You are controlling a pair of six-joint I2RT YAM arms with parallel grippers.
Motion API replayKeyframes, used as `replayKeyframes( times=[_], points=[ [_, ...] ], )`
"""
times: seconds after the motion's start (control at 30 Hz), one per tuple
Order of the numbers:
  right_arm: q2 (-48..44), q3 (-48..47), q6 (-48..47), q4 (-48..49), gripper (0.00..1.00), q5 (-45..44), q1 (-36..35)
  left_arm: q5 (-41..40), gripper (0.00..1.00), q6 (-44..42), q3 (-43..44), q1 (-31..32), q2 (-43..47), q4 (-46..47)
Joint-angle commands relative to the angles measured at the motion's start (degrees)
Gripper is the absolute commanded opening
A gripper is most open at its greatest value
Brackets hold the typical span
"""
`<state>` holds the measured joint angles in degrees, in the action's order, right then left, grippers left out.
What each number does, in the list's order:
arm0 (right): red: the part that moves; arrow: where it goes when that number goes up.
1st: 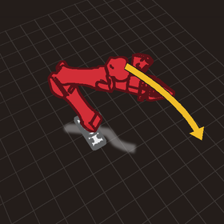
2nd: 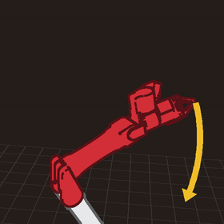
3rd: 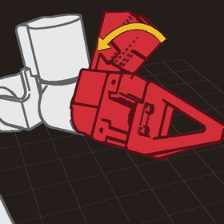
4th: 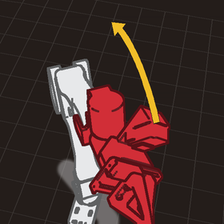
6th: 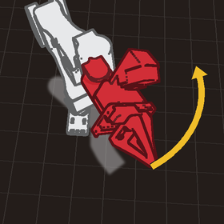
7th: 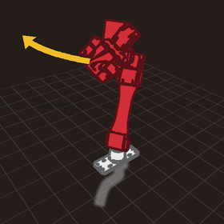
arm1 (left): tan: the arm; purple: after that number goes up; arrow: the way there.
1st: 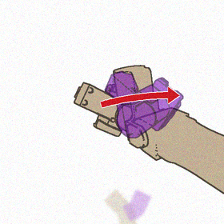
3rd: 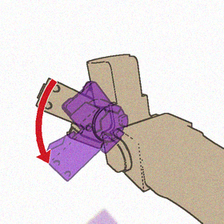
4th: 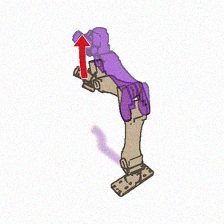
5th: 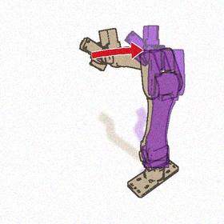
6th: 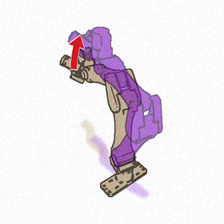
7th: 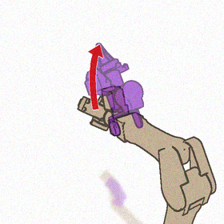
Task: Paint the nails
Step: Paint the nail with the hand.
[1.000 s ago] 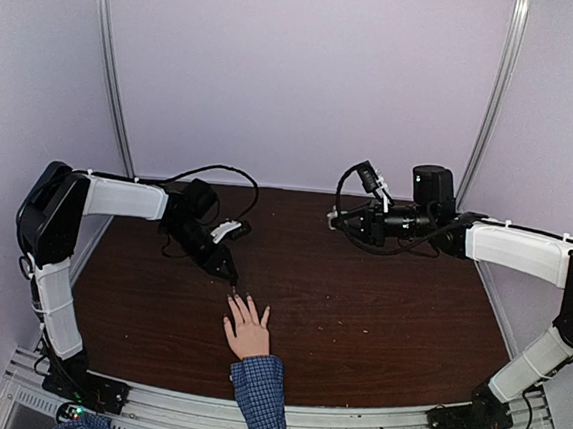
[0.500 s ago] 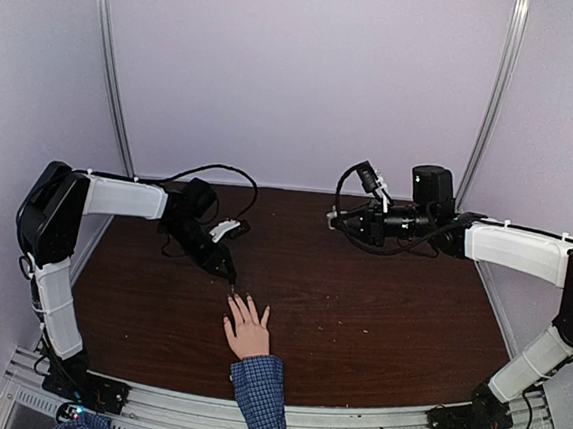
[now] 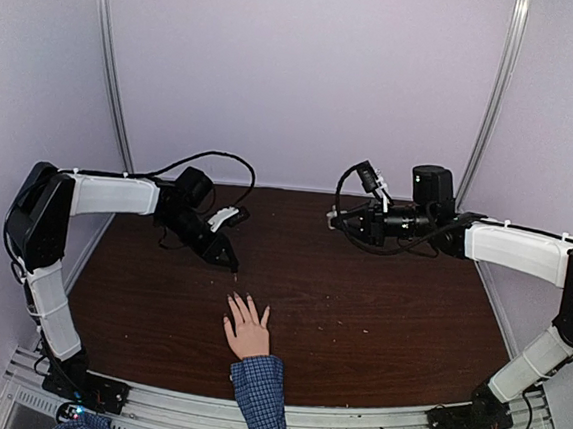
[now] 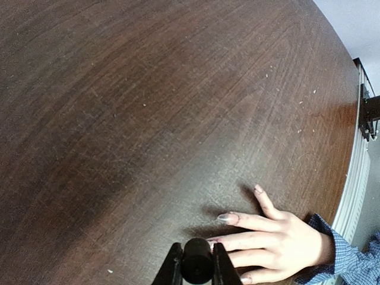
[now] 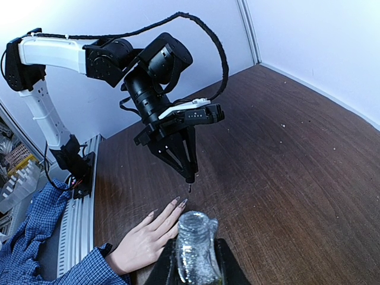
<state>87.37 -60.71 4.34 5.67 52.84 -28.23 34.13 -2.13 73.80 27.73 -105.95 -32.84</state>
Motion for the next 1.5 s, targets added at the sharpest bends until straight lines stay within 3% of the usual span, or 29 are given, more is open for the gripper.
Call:
replayKeyframes(
  times=[0.0,1.47],
  points=[
    [-0.2,0.2,0.1,1.7,0.0,1.1,0.5,1.8,0.0,-1.4,0.6,0.7,0.3,0.0],
    [-0.1,0.3,0.1,1.7,0.0,0.9,0.5,-1.1,0.0,-3.3,3.7,3.2,-5.4,-5.2]
  ],
)
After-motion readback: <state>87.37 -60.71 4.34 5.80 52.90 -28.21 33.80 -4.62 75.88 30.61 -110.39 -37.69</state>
